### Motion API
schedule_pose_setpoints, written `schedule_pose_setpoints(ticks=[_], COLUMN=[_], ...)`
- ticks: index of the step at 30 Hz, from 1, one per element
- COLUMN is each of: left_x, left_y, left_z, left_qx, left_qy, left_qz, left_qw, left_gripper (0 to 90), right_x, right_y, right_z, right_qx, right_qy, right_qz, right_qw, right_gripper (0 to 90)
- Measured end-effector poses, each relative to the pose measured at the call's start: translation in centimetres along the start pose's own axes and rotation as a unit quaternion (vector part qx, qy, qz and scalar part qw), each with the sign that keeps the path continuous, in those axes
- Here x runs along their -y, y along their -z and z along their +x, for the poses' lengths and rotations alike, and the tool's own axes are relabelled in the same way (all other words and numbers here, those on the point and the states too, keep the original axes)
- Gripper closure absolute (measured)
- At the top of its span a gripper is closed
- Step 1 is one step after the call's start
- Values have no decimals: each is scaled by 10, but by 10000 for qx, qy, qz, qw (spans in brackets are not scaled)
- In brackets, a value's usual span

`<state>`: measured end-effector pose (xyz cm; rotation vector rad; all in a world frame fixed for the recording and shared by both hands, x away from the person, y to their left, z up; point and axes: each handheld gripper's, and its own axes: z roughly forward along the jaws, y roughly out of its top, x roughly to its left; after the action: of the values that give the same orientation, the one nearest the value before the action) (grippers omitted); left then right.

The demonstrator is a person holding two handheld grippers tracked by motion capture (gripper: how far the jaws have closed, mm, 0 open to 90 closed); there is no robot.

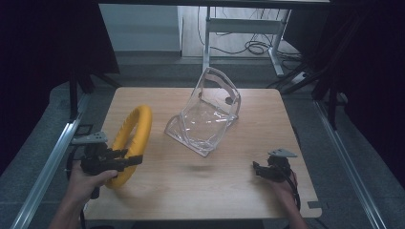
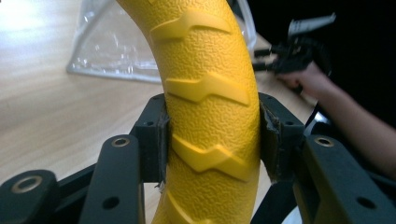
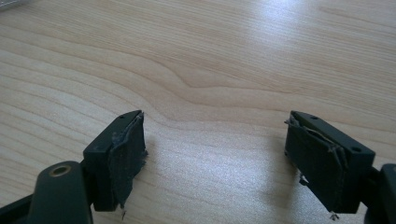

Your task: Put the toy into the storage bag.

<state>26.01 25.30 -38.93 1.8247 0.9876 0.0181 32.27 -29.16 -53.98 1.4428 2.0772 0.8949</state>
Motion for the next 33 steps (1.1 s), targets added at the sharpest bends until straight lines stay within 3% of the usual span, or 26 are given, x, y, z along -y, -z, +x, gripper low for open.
schedule_pose_setpoints(ticks=[1,6,11,20,25,26,33], left_x=[0,-4,-8,-19,-28,-28,-43], left_y=[0,5,5,5,-4,-4,-26], left_z=[0,3,4,-3,-13,-13,-31], left_qx=[0,228,282,462,494,494,510], left_qy=[0,197,233,260,309,309,275], left_qz=[0,-461,-655,-1133,-1522,-1522,-2104], left_qw=[10000,9985,9972,9921,9866,9866,9759], left_gripper=[510,510,510,510,509,509,508], right_x=[0,0,0,0,0,0,0], right_y=[0,0,0,0,0,0,0], right_z=[0,0,0,-1,-1,-1,-1], right_qx=[0,4,13,21,20,20,32], right_qy=[0,-11,-9,-11,-21,-21,-6], right_qz=[0,-10,-6,-6,-18,-18,3], right_qw=[10000,10000,10000,10000,10000,10000,10000], right_gripper=[206,206,206,207,207,207,208])
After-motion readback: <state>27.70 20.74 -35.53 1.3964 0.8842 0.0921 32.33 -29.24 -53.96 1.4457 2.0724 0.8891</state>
